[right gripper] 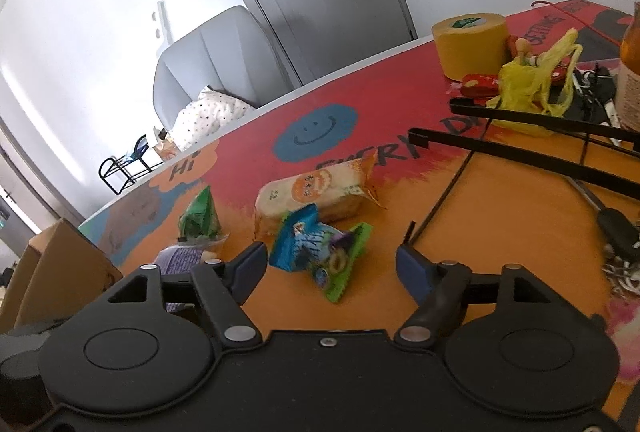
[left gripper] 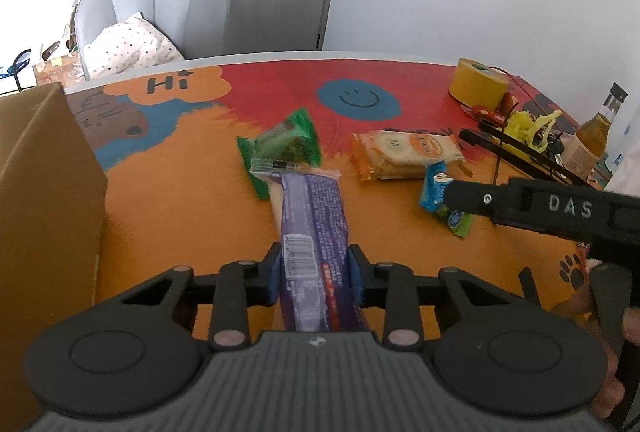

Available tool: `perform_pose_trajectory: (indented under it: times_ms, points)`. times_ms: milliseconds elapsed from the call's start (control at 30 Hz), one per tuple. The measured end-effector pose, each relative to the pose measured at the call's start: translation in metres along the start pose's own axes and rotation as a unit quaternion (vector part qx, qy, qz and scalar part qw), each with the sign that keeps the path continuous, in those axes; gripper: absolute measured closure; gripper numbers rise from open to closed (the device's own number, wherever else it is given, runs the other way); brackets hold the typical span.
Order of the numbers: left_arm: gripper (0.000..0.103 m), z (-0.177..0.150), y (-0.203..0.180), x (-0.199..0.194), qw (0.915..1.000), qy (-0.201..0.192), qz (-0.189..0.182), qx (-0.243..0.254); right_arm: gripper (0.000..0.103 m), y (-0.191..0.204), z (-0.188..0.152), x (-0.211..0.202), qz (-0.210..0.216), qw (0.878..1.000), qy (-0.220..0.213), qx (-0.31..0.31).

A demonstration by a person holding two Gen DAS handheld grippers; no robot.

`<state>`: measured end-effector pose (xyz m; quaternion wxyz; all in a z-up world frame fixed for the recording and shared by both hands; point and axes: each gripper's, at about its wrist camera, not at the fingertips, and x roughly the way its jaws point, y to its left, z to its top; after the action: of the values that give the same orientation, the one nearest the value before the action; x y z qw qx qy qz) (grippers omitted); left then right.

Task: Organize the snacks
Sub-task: 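Grasp the purple-wrapped bar with the left gripper while the right approaches the blue chip bag, then grasp the blue chip bag with the right gripper while the left holds the purple bar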

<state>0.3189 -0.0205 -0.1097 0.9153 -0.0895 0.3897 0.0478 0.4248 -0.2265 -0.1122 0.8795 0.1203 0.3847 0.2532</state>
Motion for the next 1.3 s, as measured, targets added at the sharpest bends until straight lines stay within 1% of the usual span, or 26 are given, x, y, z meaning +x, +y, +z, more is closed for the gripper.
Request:
perform_pose_trajectory:
  times_ms: [167,200,267,300,333,467,700,1000,1300]
  points:
    - [0.072,0.001,0.012,-0.002,0.9999,-0.006,0.005,-0.013,0.031,0.005,0.002,0.008,-0.014,1.0,-0.007,0.005]
    - [0.072,0.001,0.014,-0.002,0.9999,-0.006,0.005,-0.014,0.033,0.007,0.003,0.009,-0.017,1.0,-0.007,0.003]
    - [0.072,0.001,0.016,-0.003,0.9999,-0.006,0.004,-0.014,0.046,0.01,0.002,0.011,-0.027,1.0,-0.007,-0.006]
    - [0.072,0.001,0.017,-0.004,0.9999,-0.006,0.004,-0.015,0.06,0.011,0.002,0.012,-0.031,0.999,-0.004,-0.01]
    - [0.072,0.001,0.017,-0.004,0.9999,-0.006,0.004,-0.015,0.066,0.01,0.002,0.012,-0.031,0.999,-0.005,-0.011]
    - [0.072,0.001,0.02,-0.008,0.9998,-0.009,0.002,-0.018,0.069,0.007,0.0,0.006,-0.016,1.0,0.003,-0.004]
    - [0.072,0.001,0.018,-0.026,0.9995,-0.026,-0.005,-0.017,0.072,0.016,-0.003,-0.016,-0.005,1.0,-0.011,-0.016]
    - [0.072,0.005,0.02,-0.066,0.9979,-0.063,-0.01,-0.013,0.072,0.04,-0.003,-0.045,0.009,0.999,-0.035,-0.039]
    - [0.072,0.005,0.028,-0.101,0.9955,-0.093,-0.008,-0.018,0.072,0.068,-0.005,-0.07,0.025,0.996,-0.057,-0.057]
